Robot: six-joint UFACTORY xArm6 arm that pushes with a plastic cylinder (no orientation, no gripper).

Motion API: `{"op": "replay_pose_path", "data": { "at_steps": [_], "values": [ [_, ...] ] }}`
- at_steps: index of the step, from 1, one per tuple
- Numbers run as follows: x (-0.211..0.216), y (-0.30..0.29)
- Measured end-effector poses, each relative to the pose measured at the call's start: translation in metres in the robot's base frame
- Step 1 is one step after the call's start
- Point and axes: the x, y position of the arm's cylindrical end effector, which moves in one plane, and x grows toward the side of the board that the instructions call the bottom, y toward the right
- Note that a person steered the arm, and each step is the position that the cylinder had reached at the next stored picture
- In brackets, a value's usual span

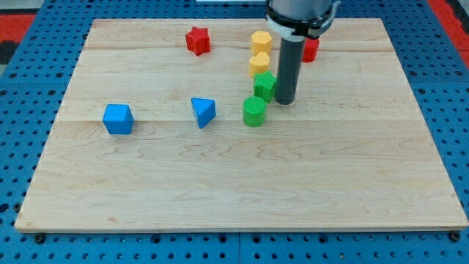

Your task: Slide the blue triangle to the bottom of the green circle

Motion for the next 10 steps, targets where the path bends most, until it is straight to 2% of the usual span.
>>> {"op": "replay_pose_path", "data": {
  "at_steps": [2,3,4,5,6,7,8,10],
  "values": [
    [-0.028,-0.015],
    [-0.014,-0.025],
    [-0.026,0.013],
    [0.047,0.076],
    [0.149,0.039],
    [0.163,-0.098],
    [0.131,-0.160],
    [0.056,-0.217]
  ]
}}
